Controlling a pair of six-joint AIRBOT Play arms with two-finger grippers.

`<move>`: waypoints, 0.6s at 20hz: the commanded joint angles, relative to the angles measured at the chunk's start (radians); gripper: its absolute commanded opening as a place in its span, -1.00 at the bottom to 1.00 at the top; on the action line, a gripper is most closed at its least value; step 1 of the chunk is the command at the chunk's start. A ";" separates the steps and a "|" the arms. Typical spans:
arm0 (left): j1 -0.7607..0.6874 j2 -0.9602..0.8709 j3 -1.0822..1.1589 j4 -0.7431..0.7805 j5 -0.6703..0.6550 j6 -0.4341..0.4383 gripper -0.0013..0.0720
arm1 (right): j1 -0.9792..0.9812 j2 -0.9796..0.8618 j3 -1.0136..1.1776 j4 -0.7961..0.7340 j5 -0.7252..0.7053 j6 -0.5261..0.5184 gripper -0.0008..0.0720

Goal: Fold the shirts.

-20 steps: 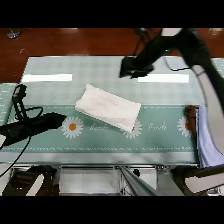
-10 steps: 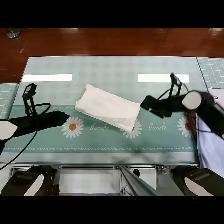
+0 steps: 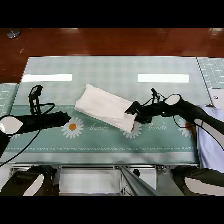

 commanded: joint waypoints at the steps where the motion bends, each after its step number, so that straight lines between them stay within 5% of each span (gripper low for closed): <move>1: 0.001 -0.003 0.000 0.000 -0.001 0.000 -0.87 | 0.020 -0.128 0.114 0.047 0.096 -0.086 0.01; 2: 0.001 -0.003 0.000 0.000 -0.001 0.000 -0.87 | 0.026 -0.135 0.155 0.050 0.115 -0.131 -0.90; 6: 0.001 -0.003 0.000 0.000 -0.001 0.000 -0.87 | 0.031 -0.123 0.430 -0.004 0.210 -0.165 -0.90; 12: 0.001 -0.004 0.000 0.001 -0.003 0.027 -0.87 | -0.021 -0.123 0.960 -0.275 0.427 0.025 -0.90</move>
